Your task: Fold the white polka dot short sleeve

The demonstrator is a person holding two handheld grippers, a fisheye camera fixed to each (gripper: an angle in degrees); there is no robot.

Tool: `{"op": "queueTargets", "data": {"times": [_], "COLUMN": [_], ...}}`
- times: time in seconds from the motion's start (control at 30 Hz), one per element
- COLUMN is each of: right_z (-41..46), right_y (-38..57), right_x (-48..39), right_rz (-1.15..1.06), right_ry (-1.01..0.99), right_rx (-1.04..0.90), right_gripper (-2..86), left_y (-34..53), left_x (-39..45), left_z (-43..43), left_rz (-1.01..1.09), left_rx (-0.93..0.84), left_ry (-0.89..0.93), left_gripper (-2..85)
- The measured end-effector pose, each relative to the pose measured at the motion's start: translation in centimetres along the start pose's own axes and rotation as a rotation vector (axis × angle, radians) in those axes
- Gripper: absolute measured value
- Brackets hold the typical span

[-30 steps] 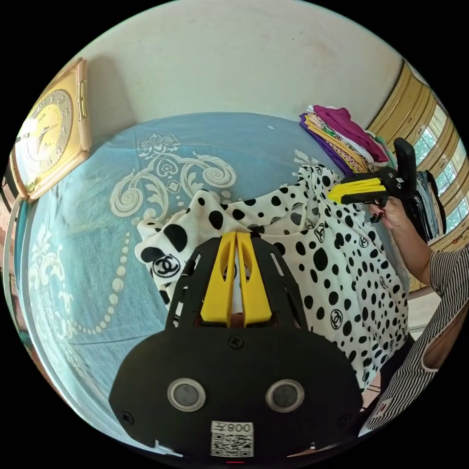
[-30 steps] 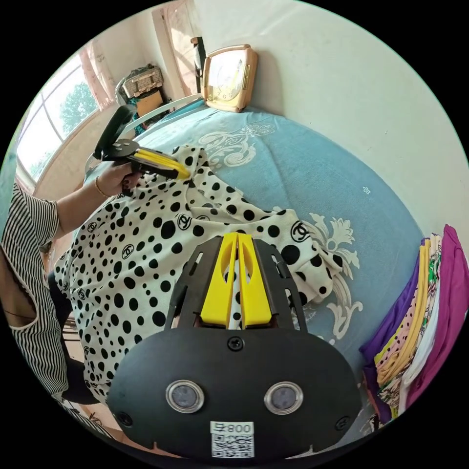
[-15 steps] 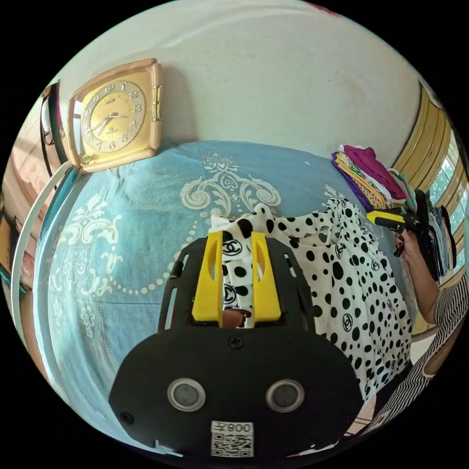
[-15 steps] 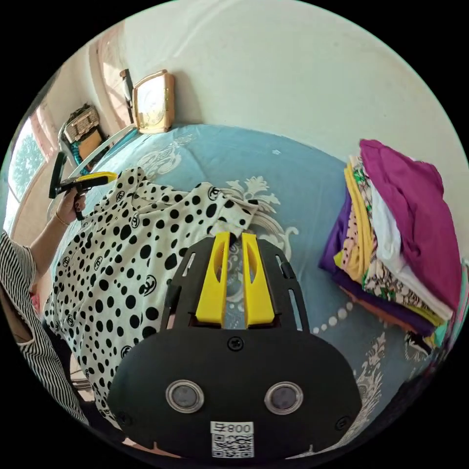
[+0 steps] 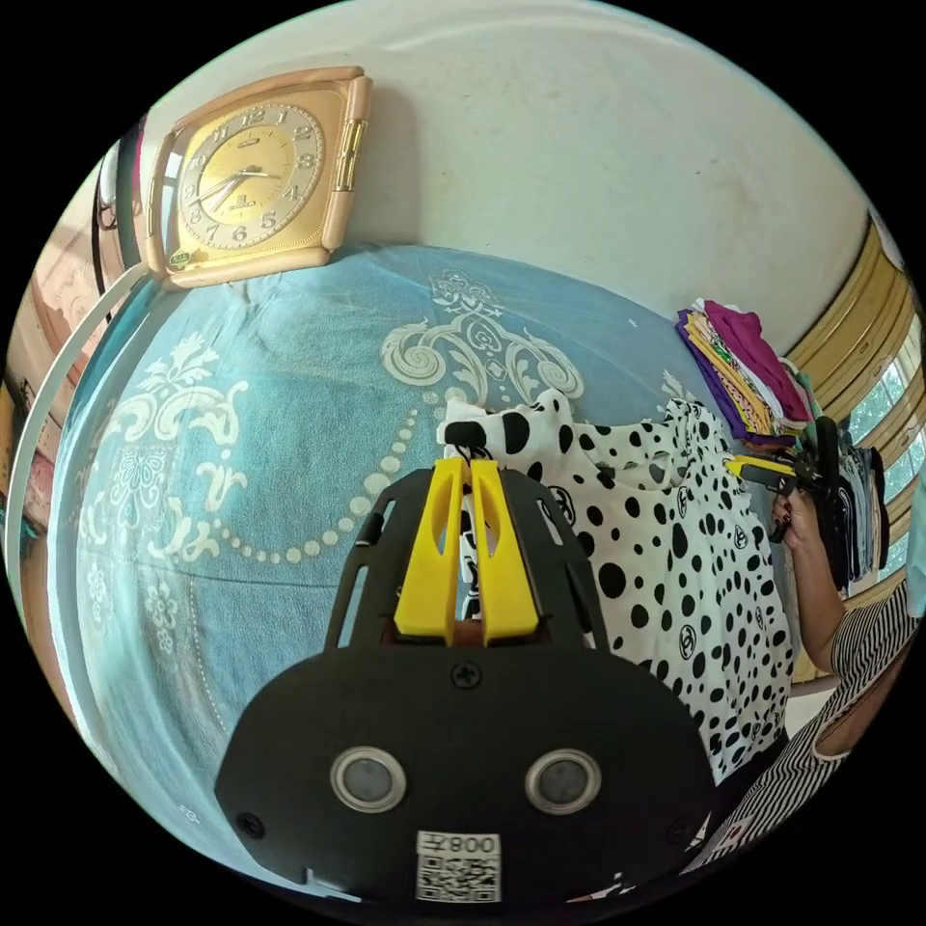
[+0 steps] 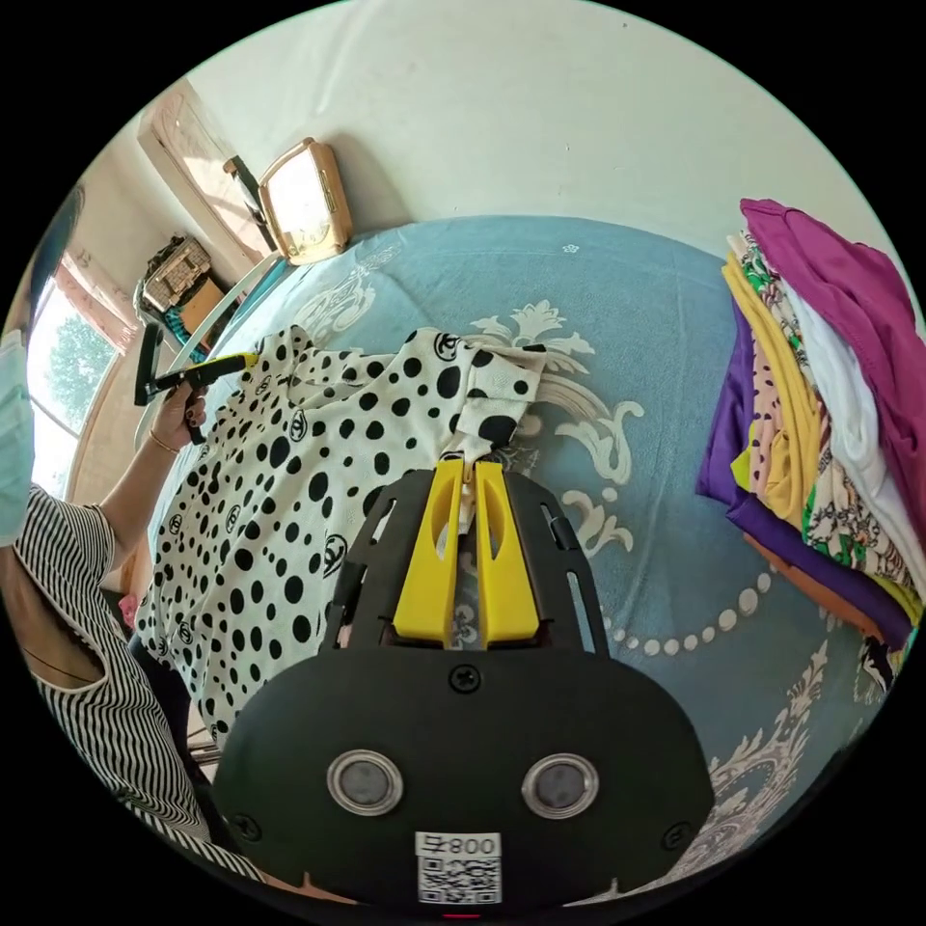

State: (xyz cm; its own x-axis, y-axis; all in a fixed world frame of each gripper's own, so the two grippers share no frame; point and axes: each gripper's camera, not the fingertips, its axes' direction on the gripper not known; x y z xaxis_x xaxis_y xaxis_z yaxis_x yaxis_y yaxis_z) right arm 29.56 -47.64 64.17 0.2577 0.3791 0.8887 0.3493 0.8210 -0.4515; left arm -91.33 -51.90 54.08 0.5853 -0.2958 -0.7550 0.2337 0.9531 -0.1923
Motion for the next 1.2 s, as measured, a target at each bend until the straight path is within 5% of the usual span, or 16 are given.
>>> {"op": "queueTargets", "data": {"times": [0.2,0.4,0.63,0.87,1.07,1.2], "right_z": [-0.3,-4.0,-1.6,1.0,-2.6,-0.4], "right_y": [0.5,0.7,-3.5,-3.4,-1.3,-0.7], "right_x": [-0.1,1.1,1.2,-0.3,-1.5,-1.1], "right_rz": [-0.008,0.049,-0.032,-0.068,-0.041,-0.039], "right_ry": [0.017,0.055,-0.024,0.009,0.132,0.105], "right_rx": [-0.029,0.154,0.077,-0.029,0.121,0.05], "right_gripper": [2.5,5.2,9.0,2.7,1.2,1.5], "left_y": [0.9,1.6,-0.3,1.7,3.7,4.2], "left_x": [1.7,3.3,5.2,7.1,8.2,8.5], "left_z": [-0.4,-5.0,0.7,-0.9,-4.9,-3.1], "left_rz": [0.025,0.1,0.211,0.24,0.233,0.234], "left_rx": [-0.024,0.177,-0.105,-0.049,0.109,0.029], "left_ry": [-0.041,0.029,0.001,-0.048,-0.132,-0.129], "left_gripper": [3.3,8.8,10.0,4.9,3.6,4.5]}}
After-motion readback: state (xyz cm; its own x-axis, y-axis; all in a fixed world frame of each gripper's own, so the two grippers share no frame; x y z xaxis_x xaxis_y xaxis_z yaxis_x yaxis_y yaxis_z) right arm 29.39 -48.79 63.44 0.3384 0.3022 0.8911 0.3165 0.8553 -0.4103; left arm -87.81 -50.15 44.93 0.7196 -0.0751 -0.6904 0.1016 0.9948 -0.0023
